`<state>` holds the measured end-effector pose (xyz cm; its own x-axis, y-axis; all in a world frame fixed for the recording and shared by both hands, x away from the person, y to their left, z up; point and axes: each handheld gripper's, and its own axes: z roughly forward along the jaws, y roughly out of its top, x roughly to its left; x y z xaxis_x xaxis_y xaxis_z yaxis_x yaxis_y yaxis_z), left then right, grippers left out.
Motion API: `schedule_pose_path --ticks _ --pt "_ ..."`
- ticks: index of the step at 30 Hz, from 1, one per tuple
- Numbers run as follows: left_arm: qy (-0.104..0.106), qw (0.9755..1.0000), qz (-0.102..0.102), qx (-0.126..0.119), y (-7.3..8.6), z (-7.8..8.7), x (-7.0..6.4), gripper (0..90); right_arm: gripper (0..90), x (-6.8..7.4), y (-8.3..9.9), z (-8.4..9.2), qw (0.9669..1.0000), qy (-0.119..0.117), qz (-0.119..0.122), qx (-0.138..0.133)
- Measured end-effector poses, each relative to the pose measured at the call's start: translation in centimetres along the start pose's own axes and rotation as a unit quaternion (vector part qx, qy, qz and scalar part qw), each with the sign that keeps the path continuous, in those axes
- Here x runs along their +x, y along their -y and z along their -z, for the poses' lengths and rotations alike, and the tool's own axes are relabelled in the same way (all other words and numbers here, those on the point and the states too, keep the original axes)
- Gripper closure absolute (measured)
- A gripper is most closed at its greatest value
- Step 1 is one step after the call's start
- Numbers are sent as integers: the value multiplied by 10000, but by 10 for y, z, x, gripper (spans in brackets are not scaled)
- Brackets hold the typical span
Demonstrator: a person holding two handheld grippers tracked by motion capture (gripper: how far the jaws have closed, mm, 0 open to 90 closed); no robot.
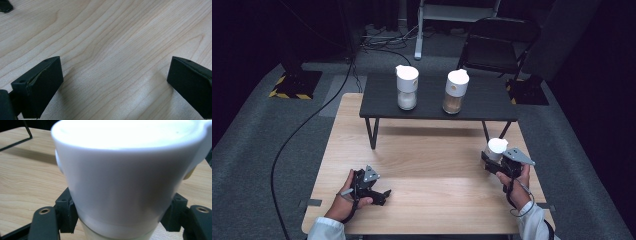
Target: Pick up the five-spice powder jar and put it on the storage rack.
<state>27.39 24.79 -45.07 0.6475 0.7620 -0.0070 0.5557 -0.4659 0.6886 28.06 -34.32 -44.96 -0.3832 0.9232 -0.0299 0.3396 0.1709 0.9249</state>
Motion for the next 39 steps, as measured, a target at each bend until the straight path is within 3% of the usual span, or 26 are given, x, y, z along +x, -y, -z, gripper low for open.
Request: schedule_pose_path --ticks 23,39 --pt "1 10000 -3 1 0 0 0 0 299 1 -12 25 9998 -113 119 -96" --pt "1 10000 0 -1 0 0 0 0 299 3 -36 39 9997 -47 162 -155"
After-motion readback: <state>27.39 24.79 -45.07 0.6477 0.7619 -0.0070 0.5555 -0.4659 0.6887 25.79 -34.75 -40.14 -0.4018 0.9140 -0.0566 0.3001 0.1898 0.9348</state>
